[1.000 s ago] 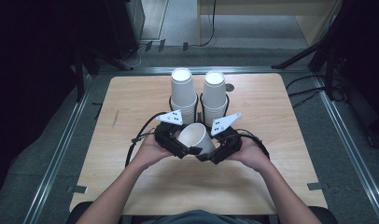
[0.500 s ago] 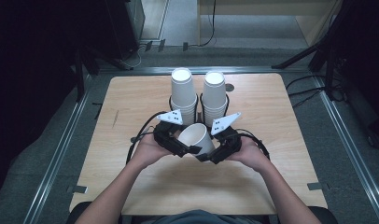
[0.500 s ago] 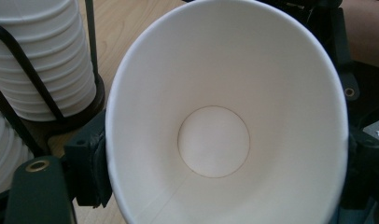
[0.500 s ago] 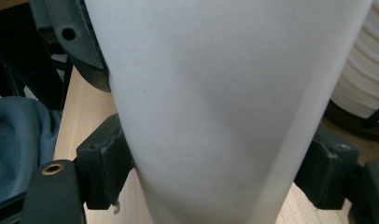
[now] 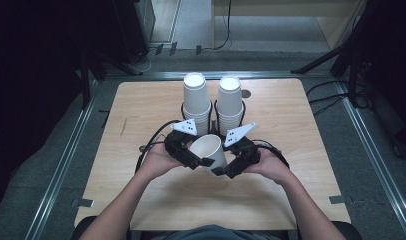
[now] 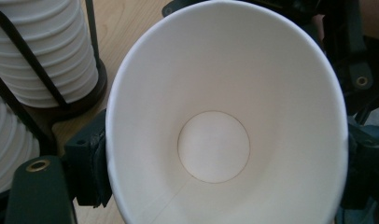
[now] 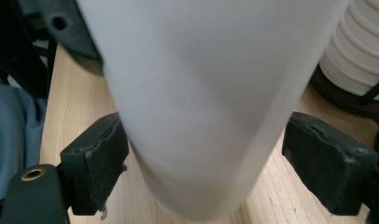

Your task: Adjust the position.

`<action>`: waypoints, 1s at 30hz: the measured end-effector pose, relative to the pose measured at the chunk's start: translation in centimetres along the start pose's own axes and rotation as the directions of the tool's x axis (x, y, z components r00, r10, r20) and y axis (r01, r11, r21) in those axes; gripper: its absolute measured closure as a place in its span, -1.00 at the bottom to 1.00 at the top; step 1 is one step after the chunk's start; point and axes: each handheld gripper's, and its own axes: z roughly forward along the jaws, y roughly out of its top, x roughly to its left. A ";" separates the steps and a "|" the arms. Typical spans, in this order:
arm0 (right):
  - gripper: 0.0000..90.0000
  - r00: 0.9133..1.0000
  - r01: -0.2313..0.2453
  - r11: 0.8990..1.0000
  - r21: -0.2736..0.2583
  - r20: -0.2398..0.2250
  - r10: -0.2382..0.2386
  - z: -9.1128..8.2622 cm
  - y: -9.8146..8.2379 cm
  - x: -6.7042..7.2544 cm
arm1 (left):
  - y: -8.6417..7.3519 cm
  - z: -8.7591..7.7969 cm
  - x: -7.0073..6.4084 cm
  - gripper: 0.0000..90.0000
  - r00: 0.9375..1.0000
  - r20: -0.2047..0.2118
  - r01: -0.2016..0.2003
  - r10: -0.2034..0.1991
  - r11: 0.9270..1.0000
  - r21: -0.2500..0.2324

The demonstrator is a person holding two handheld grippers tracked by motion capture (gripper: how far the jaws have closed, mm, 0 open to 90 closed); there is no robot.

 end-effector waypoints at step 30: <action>-0.66 0.996 -0.061 0.991 0.115 0.077 0.053 -2.0 -2.3 -0.9 | -1.1 -1.4 1.2 -0.69 0.999 -0.038 -0.022 0.028 0.991 0.134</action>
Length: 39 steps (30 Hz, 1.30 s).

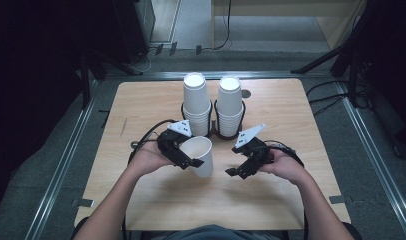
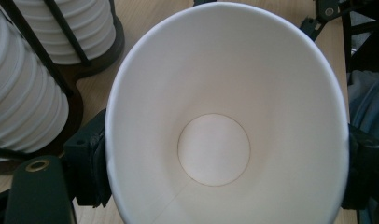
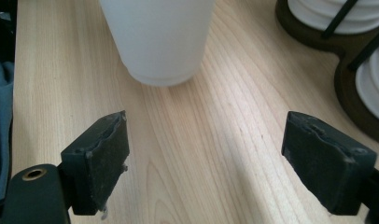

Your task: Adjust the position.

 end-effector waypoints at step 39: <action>-0.66 0.998 -0.051 0.998 0.040 0.039 0.050 -0.2 -0.9 -2.3 | -3.9 -4.8 3.0 -0.69 0.989 -0.097 0.112 -0.111 0.994 0.004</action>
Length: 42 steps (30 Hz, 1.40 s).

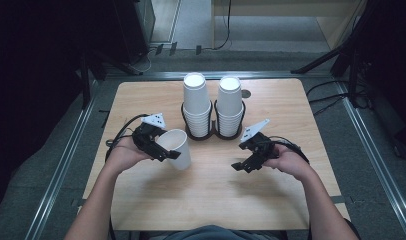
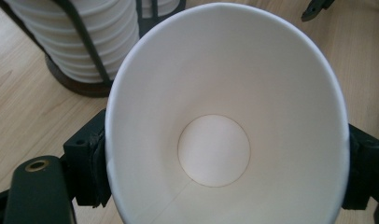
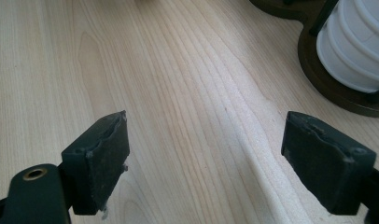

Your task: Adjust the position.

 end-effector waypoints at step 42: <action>-0.66 1.000 0.010 1.000 0.029 0.002 -0.010 0.2 -0.5 0.3 | -3.8 -3.3 7.3 -0.73 0.957 -0.220 0.194 -0.188 0.981 0.008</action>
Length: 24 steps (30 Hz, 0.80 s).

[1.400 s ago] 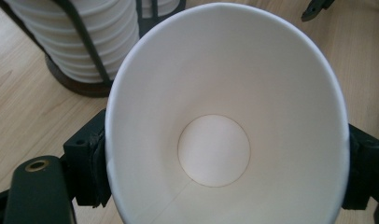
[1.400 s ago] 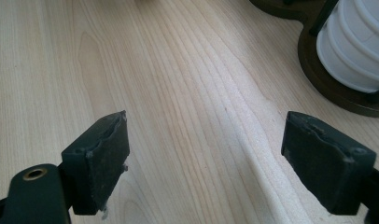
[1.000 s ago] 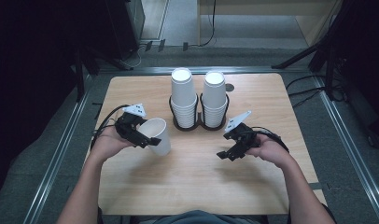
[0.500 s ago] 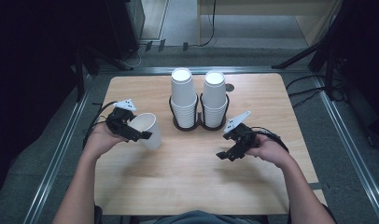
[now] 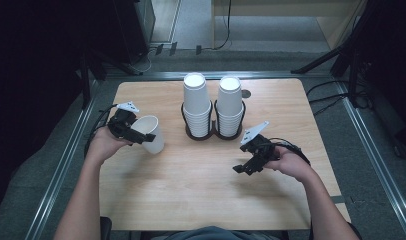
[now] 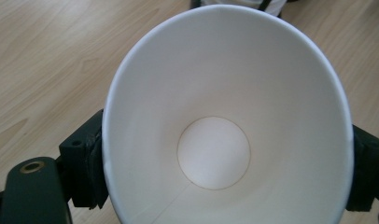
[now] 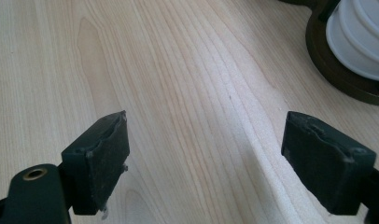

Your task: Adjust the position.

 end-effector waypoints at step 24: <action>-0.65 1.000 -0.001 1.000 0.015 0.014 0.001 -0.1 -0.4 1.1 | -0.8 -0.1 4.4 -0.77 0.983 -0.137 0.120 -0.120 0.993 -0.007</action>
